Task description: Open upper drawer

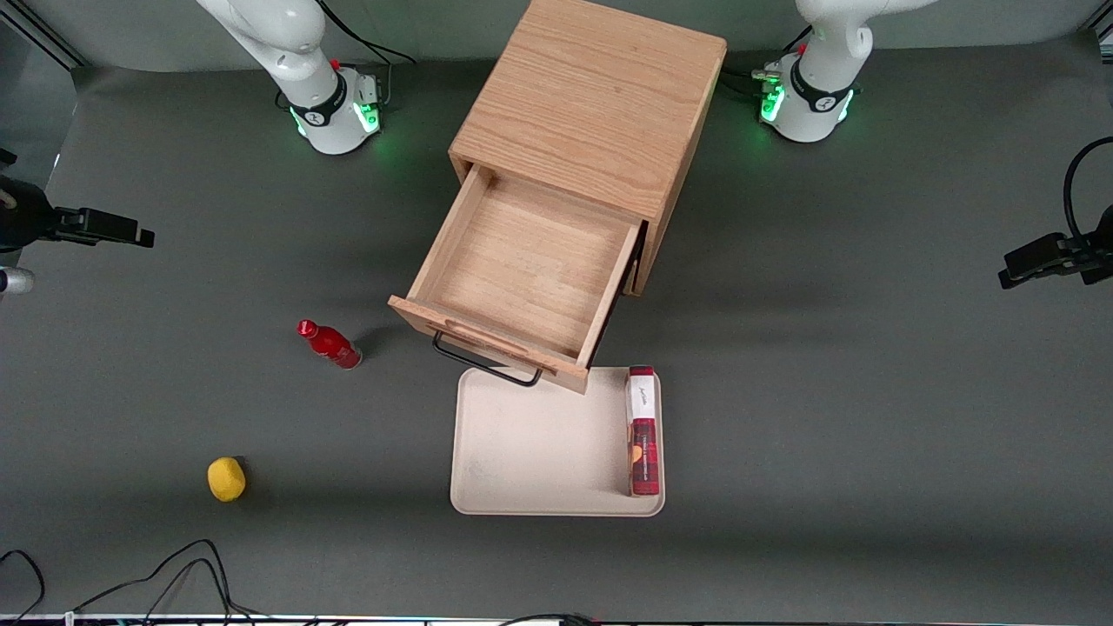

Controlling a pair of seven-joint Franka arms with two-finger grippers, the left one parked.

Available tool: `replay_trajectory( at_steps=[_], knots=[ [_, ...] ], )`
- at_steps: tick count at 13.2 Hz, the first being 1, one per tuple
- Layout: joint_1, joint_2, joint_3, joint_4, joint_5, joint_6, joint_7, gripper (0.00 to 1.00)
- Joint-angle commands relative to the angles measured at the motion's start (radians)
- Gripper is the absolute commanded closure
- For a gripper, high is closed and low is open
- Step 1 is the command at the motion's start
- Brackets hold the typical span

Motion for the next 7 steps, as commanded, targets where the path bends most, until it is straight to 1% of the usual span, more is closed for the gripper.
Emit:
replay_trajectory(
  at_steps=[1,2,3,4,6,7],
  knots=[
    [-0.010,-0.013,0.020,0.020,-0.047,-0.043,0.008,0.00],
    [-0.004,-0.013,0.020,0.019,-0.045,-0.043,0.008,0.00],
    [0.023,-0.014,0.009,0.019,-0.048,-0.042,0.010,0.00],
    [0.089,-0.013,-0.021,0.019,-0.054,-0.042,0.019,0.00],
    [0.224,-0.023,-0.140,0.019,-0.061,-0.042,0.020,0.00],
    [0.305,-0.028,-0.215,0.016,-0.061,-0.043,0.028,0.00]
  ],
)
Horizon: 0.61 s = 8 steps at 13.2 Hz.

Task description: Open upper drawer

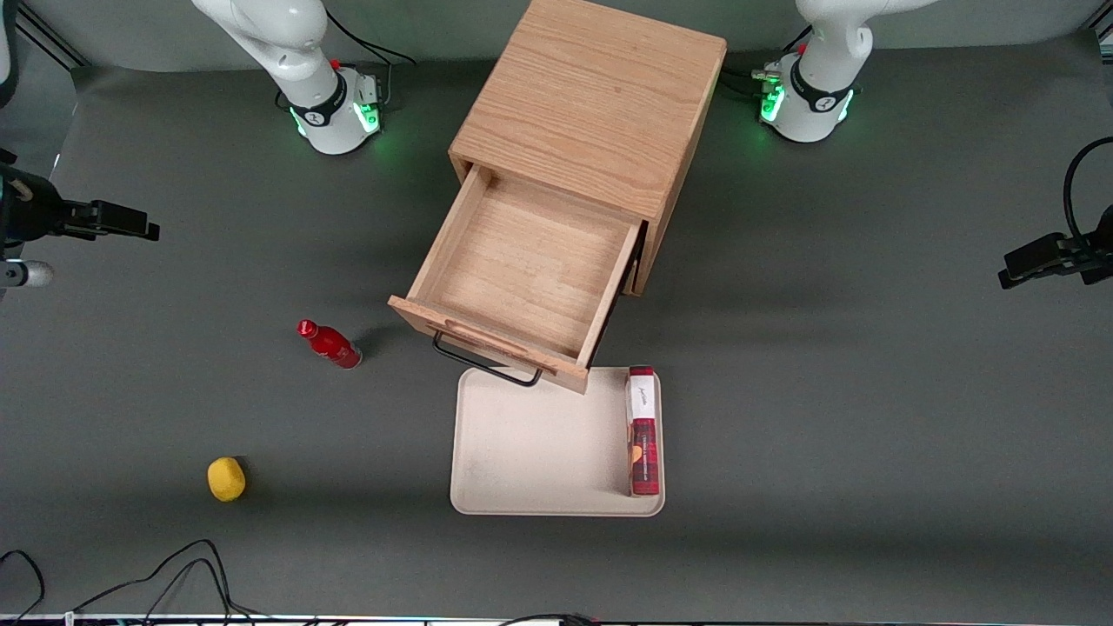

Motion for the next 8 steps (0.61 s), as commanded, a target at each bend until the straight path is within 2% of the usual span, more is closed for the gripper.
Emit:
replay_trajectory(
  at_steps=[1,2,3,5,8],
  knots=[
    [0.236,-0.018,-0.200,0.007,-0.018,-0.024,0.055,0.00],
    [0.326,-0.018,-0.283,0.007,-0.019,-0.024,0.093,0.00],
    [0.360,-0.019,-0.313,0.009,-0.019,-0.021,0.101,0.00],
    [0.399,-0.035,-0.342,0.007,-0.022,-0.001,0.132,0.00],
    [0.405,-0.045,-0.327,-0.002,-0.036,0.074,0.258,0.00]
  ],
)
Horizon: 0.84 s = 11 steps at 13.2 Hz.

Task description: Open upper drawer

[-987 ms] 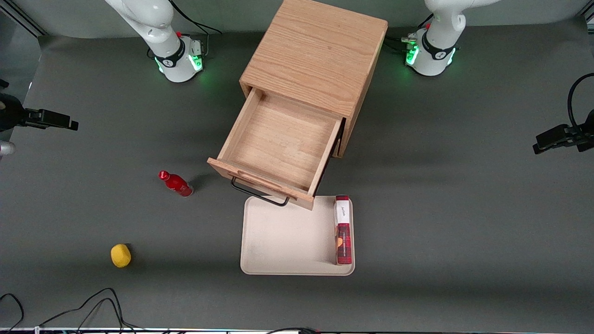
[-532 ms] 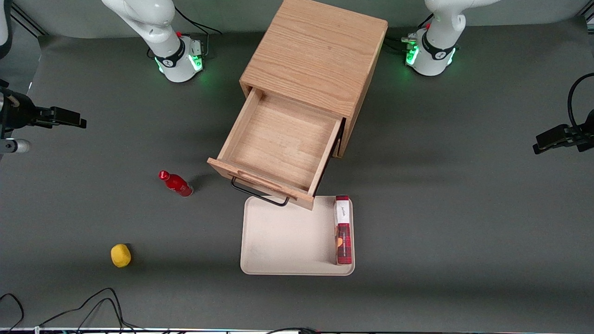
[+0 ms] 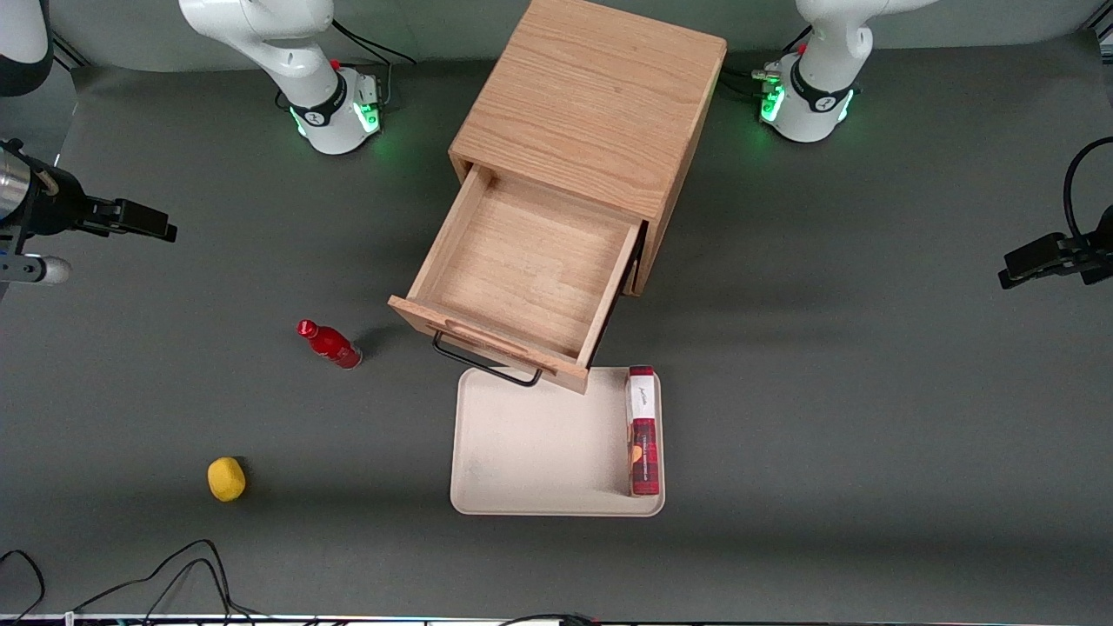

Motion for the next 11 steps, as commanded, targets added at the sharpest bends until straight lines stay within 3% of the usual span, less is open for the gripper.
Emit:
replay_trajectory(
  at_steps=[1,8,11],
  knots=[
    [0.022,-0.025,0.000,-0.018,-0.021,0.039,0.082,0.00],
    [-0.023,-0.046,0.031,-0.038,-0.011,0.058,0.036,0.00],
    [-0.039,-0.050,0.031,-0.036,-0.007,0.024,-0.075,0.00]
  ],
)
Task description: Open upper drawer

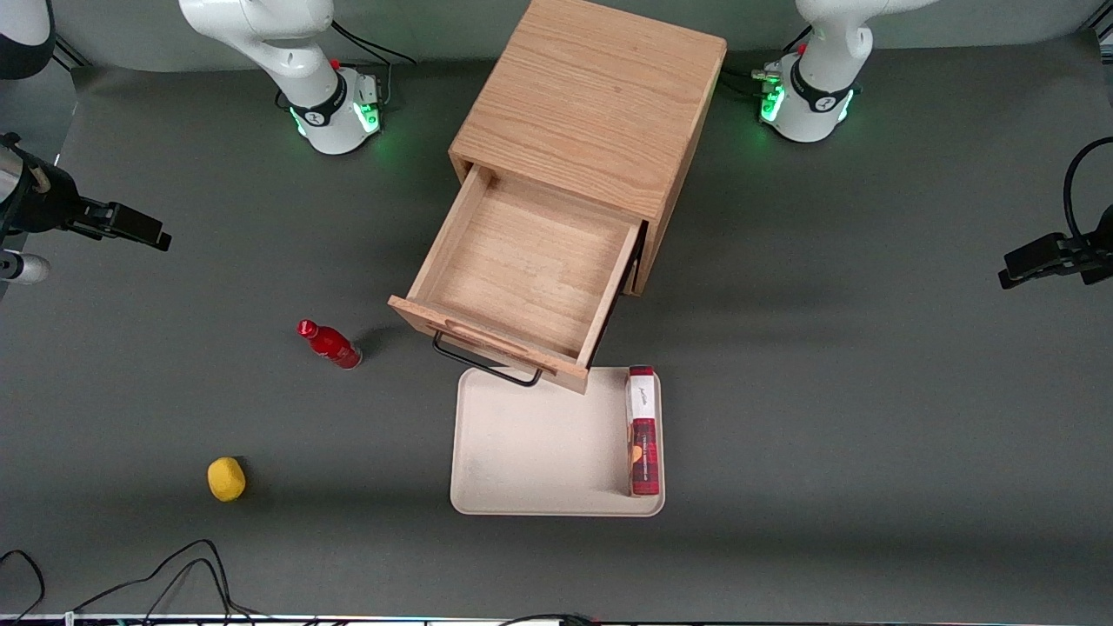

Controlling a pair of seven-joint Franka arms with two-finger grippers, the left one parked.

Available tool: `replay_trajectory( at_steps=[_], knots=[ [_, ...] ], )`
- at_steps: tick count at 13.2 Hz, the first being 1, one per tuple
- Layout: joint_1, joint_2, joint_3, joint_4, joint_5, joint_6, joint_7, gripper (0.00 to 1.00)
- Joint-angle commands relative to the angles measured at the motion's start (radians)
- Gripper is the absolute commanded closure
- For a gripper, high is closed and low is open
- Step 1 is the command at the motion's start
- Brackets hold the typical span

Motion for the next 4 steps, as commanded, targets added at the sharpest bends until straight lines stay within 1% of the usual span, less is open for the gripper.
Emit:
replay_trajectory(
  at_steps=[1,4],
  knots=[
    [-0.018,-0.030,0.009,-0.024,-0.005,-0.011,-0.069,0.00],
    [-0.016,-0.026,0.005,-0.018,-0.003,-0.011,-0.075,0.00]
  ],
)
